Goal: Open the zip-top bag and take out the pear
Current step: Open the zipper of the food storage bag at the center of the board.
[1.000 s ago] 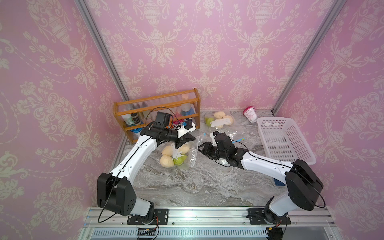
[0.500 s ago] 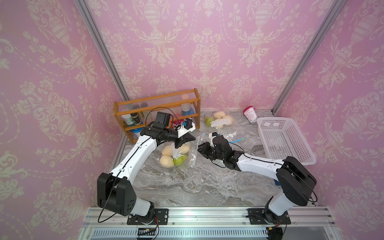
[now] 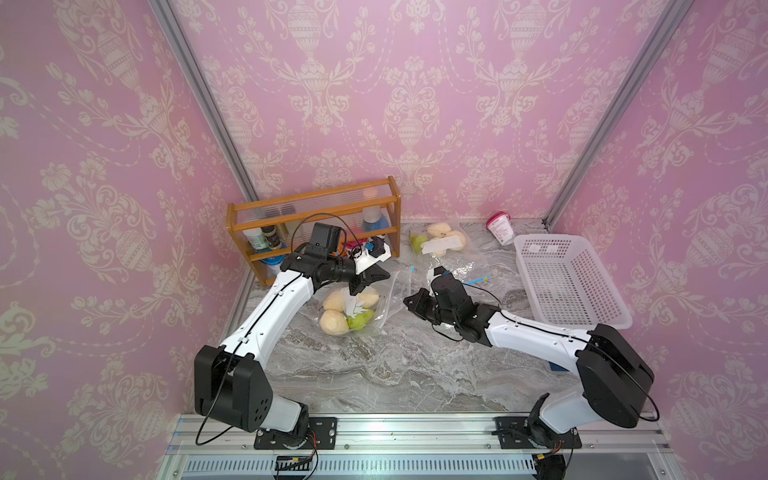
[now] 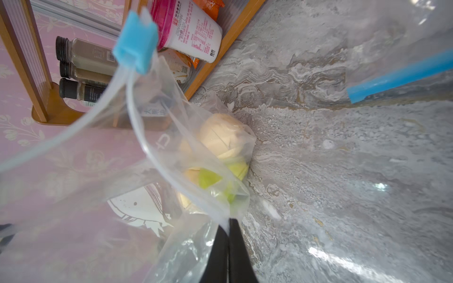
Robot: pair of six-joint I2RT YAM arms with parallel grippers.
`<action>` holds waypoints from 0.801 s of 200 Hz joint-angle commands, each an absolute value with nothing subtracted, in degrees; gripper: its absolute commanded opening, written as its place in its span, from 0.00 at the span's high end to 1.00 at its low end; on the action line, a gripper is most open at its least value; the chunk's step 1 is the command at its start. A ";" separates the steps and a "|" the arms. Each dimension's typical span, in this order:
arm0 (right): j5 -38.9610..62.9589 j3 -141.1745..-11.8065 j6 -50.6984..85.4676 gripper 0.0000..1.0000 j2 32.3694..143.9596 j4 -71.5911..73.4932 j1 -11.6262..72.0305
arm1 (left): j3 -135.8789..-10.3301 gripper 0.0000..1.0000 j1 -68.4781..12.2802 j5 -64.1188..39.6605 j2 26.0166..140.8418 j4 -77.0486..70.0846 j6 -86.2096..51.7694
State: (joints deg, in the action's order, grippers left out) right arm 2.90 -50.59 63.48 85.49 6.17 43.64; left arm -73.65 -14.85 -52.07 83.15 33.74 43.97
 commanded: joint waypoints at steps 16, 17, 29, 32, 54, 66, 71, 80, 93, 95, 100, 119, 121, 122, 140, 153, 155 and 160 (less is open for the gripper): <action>-0.24 -51.44 54.43 1.00 83.27 -9.11 42.98 | -73.21 1.00 -14.21 -50.67 81.89 33.31 42.33; -0.34 -51.47 54.24 1.00 83.25 -9.39 42.98 | -73.21 1.00 -14.22 -50.69 81.90 33.27 42.35; -1.41 -52.30 52.03 1.00 83.09 -13.18 42.75 | -73.21 1.00 -14.19 -50.67 82.00 33.31 42.35; -1.69 -52.49 51.45 1.00 83.14 -13.94 42.65 | -73.21 1.00 -14.20 -50.73 81.99 33.38 42.31; -4.38 -54.03 47.85 1.00 82.96 -18.80 42.28 | -73.21 1.00 -14.17 -51.15 82.09 33.57 42.50; -5.63 -54.78 46.24 1.00 82.70 -20.52 42.07 | -73.05 1.00 -14.15 -51.48 82.07 33.64 42.64; -5.91 -55.15 45.67 1.00 82.64 -20.96 41.90 | -72.95 1.00 -14.15 -51.71 82.04 33.66 42.73; -5.77 -55.58 45.01 1.00 82.38 -21.36 41.60 | -72.86 1.00 -14.20 -52.21 82.00 33.66 42.82; -4.00 -55.57 43.59 1.00 81.69 -19.70 41.15 | -72.64 1.00 -14.26 -53.15 82.00 33.68 42.89; -3.57 -55.49 43.46 1.00 81.55 -19.47 41.07 | -72.61 1.00 -14.31 -53.23 82.00 33.67 42.93; -2.60 -55.33 43.29 1.00 81.12 -18.78 40.88 | -72.52 1.00 -14.46 -53.41 81.99 33.62 43.04; 1.93 -54.07 42.76 1.00 79.02 -15.17 39.98 | -72.17 1.00 -15.02 -53.53 81.99 33.44 43.11; 2.35 -53.99 42.79 1.00 78.77 -15.09 39.90 | -72.16 1.00 -15.07 -53.53 82.00 33.41 43.08; 2.49 -54.02 42.84 1.00 78.63 -15.01 39.86 | -72.16 1.00 -15.18 -53.53 82.00 33.40 43.07; 4.68 -53.91 42.48 0.85 76.00 -14.58 39.40 | -71.98 1.00 -16.02 -53.06 82.18 33.31 43.03; 5.59 -54.46 42.13 0.77 74.21 -15.32 39.21 | -71.98 1.00 -16.51 -52.72 82.34 33.31 42.90; 5.73 -54.64 42.09 0.76 73.90 -15.41 39.14 | -71.98 1.00 -16.56 -52.60 82.35 33.31 42.89; 5.99 -54.86 41.93 0.75 73.24 -15.70 39.19 | -71.98 1.00 -16.65 -52.49 82.40 33.31 42.93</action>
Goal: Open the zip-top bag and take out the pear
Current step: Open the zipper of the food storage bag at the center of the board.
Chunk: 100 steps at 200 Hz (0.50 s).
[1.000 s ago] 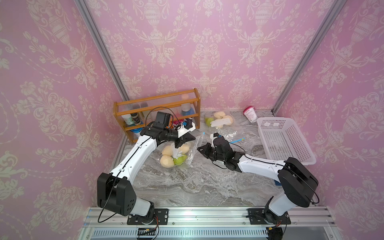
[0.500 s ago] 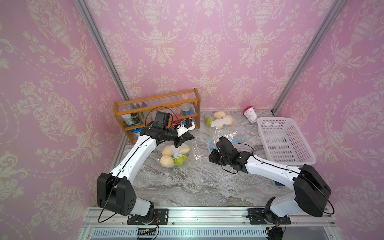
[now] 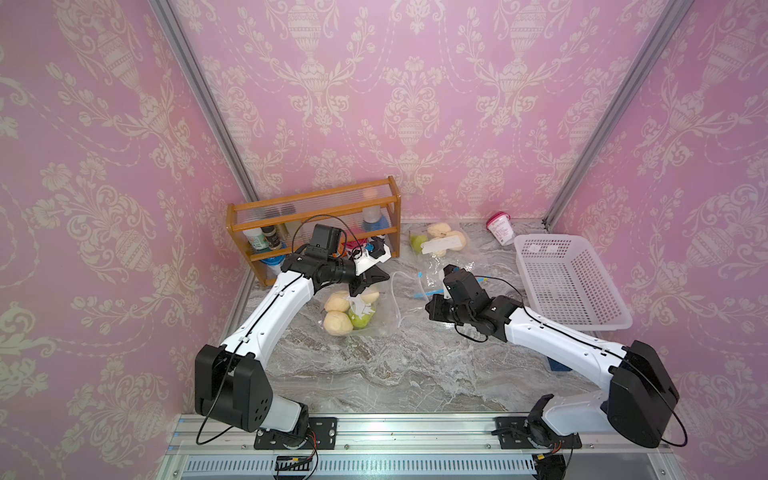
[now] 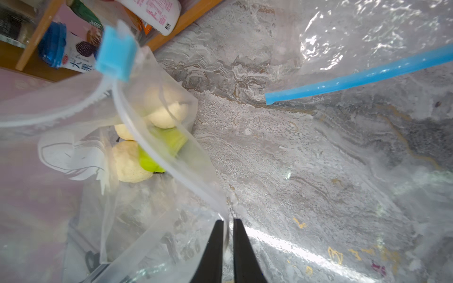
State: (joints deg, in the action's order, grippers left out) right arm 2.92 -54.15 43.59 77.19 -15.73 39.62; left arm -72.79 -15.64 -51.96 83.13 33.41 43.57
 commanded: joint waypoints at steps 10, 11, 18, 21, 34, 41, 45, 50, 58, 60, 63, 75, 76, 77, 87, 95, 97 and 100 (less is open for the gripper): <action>6.64 -55.40 41.84 0.73 72.16 -15.91 39.05 | -72.07 1.00 -16.89 -52.39 82.40 33.20 42.85; 6.70 -55.43 41.84 0.73 72.07 -15.87 39.08 | -72.07 1.00 -16.93 -52.38 82.38 33.21 42.82; 7.10 -55.84 41.83 0.72 71.58 -15.90 39.02 | -72.15 1.00 -17.07 -52.37 82.44 33.13 42.76; 7.36 -55.99 41.83 0.71 71.55 -15.82 39.02 | -72.16 1.00 -17.15 -52.33 82.44 33.13 42.76; 9.64 -57.06 41.97 0.68 72.22 -15.14 39.02 | -72.32 1.00 -17.42 -52.19 82.39 33.02 42.65; 10.52 -57.80 41.95 0.67 72.93 -14.99 38.96 | -72.33 1.00 -17.65 -52.04 82.33 33.05 42.56; 11.06 -58.33 42.01 0.66 73.52 -14.82 38.99 | -72.42 1.00 -17.72 -51.95 82.35 33.05 42.61; 11.71 -58.80 42.01 0.66 74.23 -14.33 39.02 | -72.42 1.00 -17.84 -51.95 82.29 33.05 42.65; 12.82 -59.34 42.29 0.64 75.42 -12.89 38.95 | -72.49 1.00 -17.98 -51.84 82.27 33.05 42.56; 13.00 -59.46 42.30 0.63 75.76 -12.49 39.01 | -72.50 1.00 -18.01 -51.83 82.29 33.05 42.59; 13.27 -59.64 42.38 0.63 76.21 -11.89 39.00 | -72.51 1.00 -18.10 -51.73 82.33 33.05 42.47; 13.92 -60.47 43.24 0.60 78.17 -9.43 38.95 | -72.55 1.00 -18.33 -51.56 82.35 33.07 42.27; 13.95 -60.51 43.29 0.60 78.33 -9.24 38.99 | -72.58 1.00 -18.35 -51.49 82.40 33.06 42.23; 14.00 -60.58 43.40 0.60 78.54 -9.06 39.01 | -72.59 1.00 -18.36 -51.50 82.37 33.05 42.21; 14.70 -61.17 44.38 0.58 80.49 -6.86 39.02 | -72.67 1.00 -18.61 -51.24 82.37 33.05 41.95; 15.28 -61.74 45.05 0.58 82.16 -4.93 39.02 | -72.69 1.00 -18.87 -51.12 82.52 32.90 41.52; 15.38 -61.81 45.20 0.58 82.39 -4.84 39.02 | -72.69 1.00 -19.00 -51.06 82.57 32.81 41.43; 15.64 -62.06 45.69 0.58 83.21 -4.21 38.95 | -72.69 1.00 -19.03 -51.06 82.61 32.71 41.26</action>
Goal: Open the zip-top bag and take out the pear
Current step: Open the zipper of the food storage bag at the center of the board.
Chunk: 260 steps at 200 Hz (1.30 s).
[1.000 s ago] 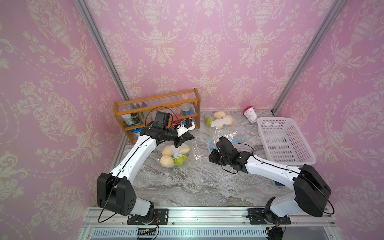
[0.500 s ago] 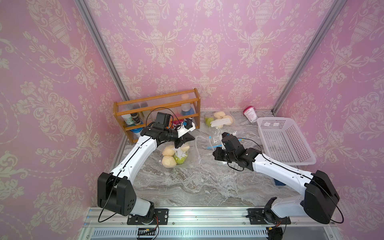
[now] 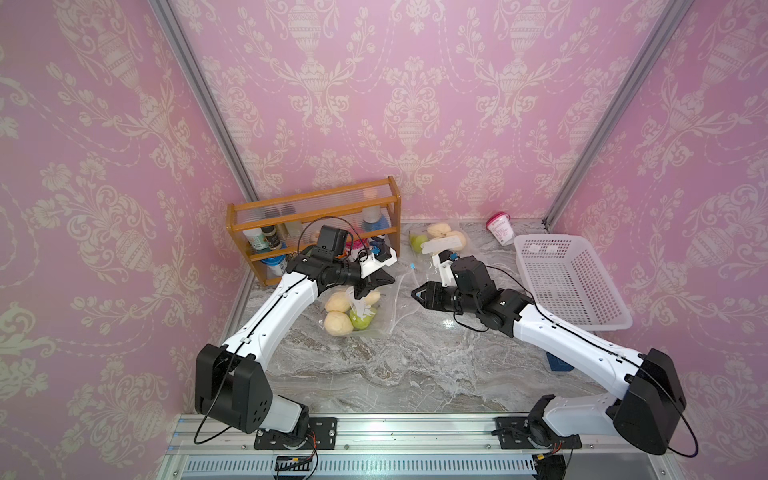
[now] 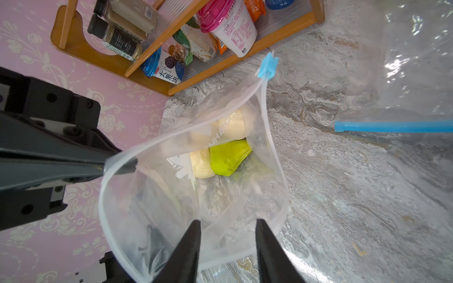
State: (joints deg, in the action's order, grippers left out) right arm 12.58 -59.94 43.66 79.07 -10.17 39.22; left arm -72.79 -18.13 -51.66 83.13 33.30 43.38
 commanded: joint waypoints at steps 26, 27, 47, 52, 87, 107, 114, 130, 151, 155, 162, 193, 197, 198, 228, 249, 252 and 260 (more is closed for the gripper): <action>15.21 -60.87 50.52 0.57 86.51 0.17 38.96 | -72.60 1.00 -20.18 -49.65 82.78 30.75 38.10; 15.21 -60.76 50.71 0.57 86.63 0.48 38.95 | -72.60 1.00 -20.15 -49.61 82.83 30.63 37.86; 15.21 -57.98 53.70 0.57 87.83 4.22 39.00 | -71.96 0.67 -20.52 -45.96 82.49 27.06 31.19; 15.21 -57.28 54.22 0.57 87.94 4.99 39.01 | -71.69 0.63 -20.49 -44.54 82.24 26.09 29.19; 14.24 -53.42 55.04 0.57 87.82 6.59 38.78 | -68.97 0.35 -20.45 -31.99 77.86 24.16 14.86; 14.06 -51.76 55.11 0.57 87.56 6.78 38.58 | -66.33 0.31 -20.33 -19.24 75.14 25.15 3.32; 14.06 -51.15 55.03 0.57 87.36 6.92 38.44 | -66.27 0.32 -20.06 -15.29 74.74 27.41 0.15; 14.06 -49.91 54.63 0.57 86.77 7.57 38.24 | -66.44 0.37 -18.83 -9.86 75.19 33.57 -8.11; 14.53 -49.87 53.59 0.56 86.57 7.03 38.18 | -65.67 0.46 -16.55 -9.27 76.98 39.28 -14.41; 14.71 -50.00 53.32 0.56 86.60 6.72 38.11 | -65.40 0.46 -16.32 -8.67 77.25 40.01 -15.19; 14.91 -50.18 52.93 0.56 86.66 6.36 38.23 | -65.02 0.47 -15.76 -7.82 77.79 41.10 -16.47; 15.60 -49.80 52.56 0.56 86.56 6.16 38.11 | -62.89 0.56 -13.87 -9.78 81.05 41.55 -20.16; 15.64 -49.67 52.56 0.56 86.49 6.15 38.12 | -62.73 0.57 -13.87 -9.86 81.61 41.34 -20.48; 15.64 -49.62 52.56 0.56 86.49 6.20 38.13 | -62.70 0.58 -13.84 -9.81 81.76 41.28 -20.57; 16.01 -48.87 52.78 0.55 86.21 6.51 38.15 | -60.65 0.75 -13.81 -12.42 86.02 38.31 -22.13; 15.82 -48.61 52.82 0.55 85.94 6.04 38.17 | -59.38 0.81 -13.98 -14.08 87.71 37.00 -22.87; 15.78 -48.56 52.82 0.55 85.88 6.04 38.15 | -59.28 0.82 -13.98 -13.86 87.81 37.08 -22.87; 15.73 -48.54 52.82 0.55 85.77 5.99 38.14 | -58.71 0.84 -14.05 -13.61 88.30 36.96 -22.94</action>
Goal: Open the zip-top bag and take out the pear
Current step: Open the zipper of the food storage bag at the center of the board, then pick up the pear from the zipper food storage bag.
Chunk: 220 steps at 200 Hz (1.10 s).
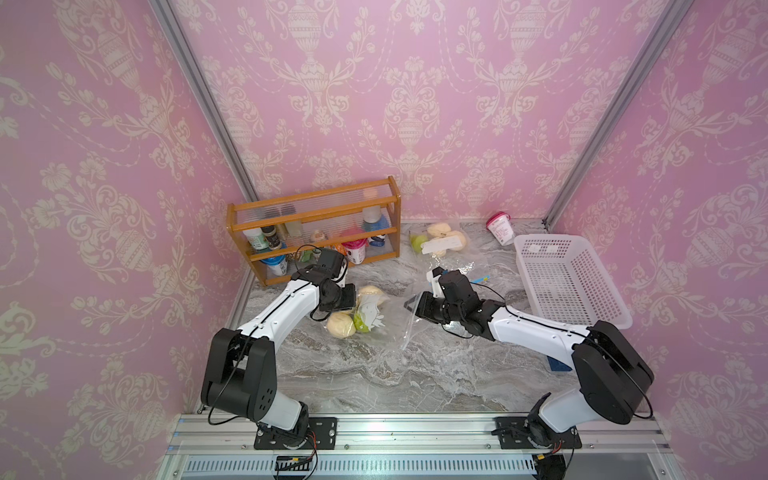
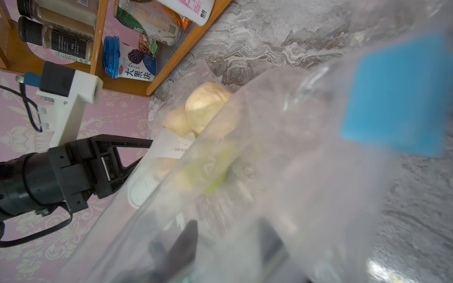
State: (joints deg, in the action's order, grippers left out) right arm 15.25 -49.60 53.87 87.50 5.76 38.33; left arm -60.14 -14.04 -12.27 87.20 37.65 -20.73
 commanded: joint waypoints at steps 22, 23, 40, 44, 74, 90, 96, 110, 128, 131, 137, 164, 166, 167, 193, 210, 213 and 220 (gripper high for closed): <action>16.21 -48.52 52.90 0.55 86.07 6.22 38.16 | -55.96 0.86 -14.11 -14.84 89.91 34.03 -23.87; 16.28 -48.56 52.90 0.55 86.10 6.23 38.15 | -55.84 0.86 -14.13 -14.98 89.95 33.80 -23.93; 17.41 -48.54 53.23 0.39 86.98 6.49 38.17 | -53.64 0.86 -14.30 -16.93 91.33 29.96 -25.01; 17.68 -48.51 53.38 0.38 87.22 6.65 38.21 | -53.26 0.87 -14.45 -17.52 91.75 29.10 -25.16; 17.78 -47.45 54.73 0.37 87.90 6.67 38.41 | -52.23 0.87 -16.17 -19.08 95.39 26.14 -25.31; 17.63 -47.59 54.68 0.37 88.45 5.75 38.35 | -52.08 0.88 -16.26 -19.53 96.09 25.14 -25.45; 17.66 -47.77 54.66 0.37 88.57 5.40 38.39 | -52.31 0.88 -16.27 -19.28 95.70 25.38 -25.25; 17.66 -47.98 54.57 0.38 89.13 4.75 38.38 | -54.12 0.87 -16.19 -18.04 93.94 28.17 -24.02; 17.52 -48.24 54.50 0.38 89.35 3.77 38.40 | -58.27 0.85 -16.16 -15.34 90.76 34.77 -21.88; 17.43 -48.25 54.42 0.38 89.38 3.57 38.40 | -58.92 0.84 -16.09 -14.77 90.17 36.01 -21.69; 17.23 -48.35 54.24 0.38 89.30 3.18 38.36 | -60.24 0.83 -16.13 -13.79 88.97 37.90 -21.47; 16.64 -48.16 53.79 0.37 89.09 2.35 38.16 | -62.82 0.80 -16.18 -14.83 84.55 42.09 -22.68; 16.69 -48.16 53.79 0.38 89.07 2.23 38.15 | -62.77 0.80 -16.22 -15.20 84.37 42.12 -22.85; 16.69 -48.16 53.79 0.38 89.05 2.22 38.15 | -62.72 0.80 -16.19 -15.33 84.29 42.11 -22.98; 16.95 -47.99 53.96 0.37 89.29 2.44 37.96 | -61.56 0.81 -17.26 -17.27 83.28 42.01 -25.51; 17.18 -48.18 53.91 0.37 89.29 2.34 37.95 | -59.97 0.80 -18.31 -17.06 84.29 40.92 -26.16; 17.18 -48.21 53.89 0.37 89.30 2.29 37.97 | -59.69 0.80 -18.49 -17.18 84.49 40.58 -26.31; 17.38 -48.33 53.81 0.37 89.33 2.24 37.91 | -59.08 0.80 -18.93 -17.65 85.30 39.70 -26.64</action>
State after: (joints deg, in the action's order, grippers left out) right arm 17.17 -48.25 54.08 88.64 3.60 38.33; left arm -61.43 -17.39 -16.21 83.20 38.48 -24.60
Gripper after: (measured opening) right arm 0.625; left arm 0.196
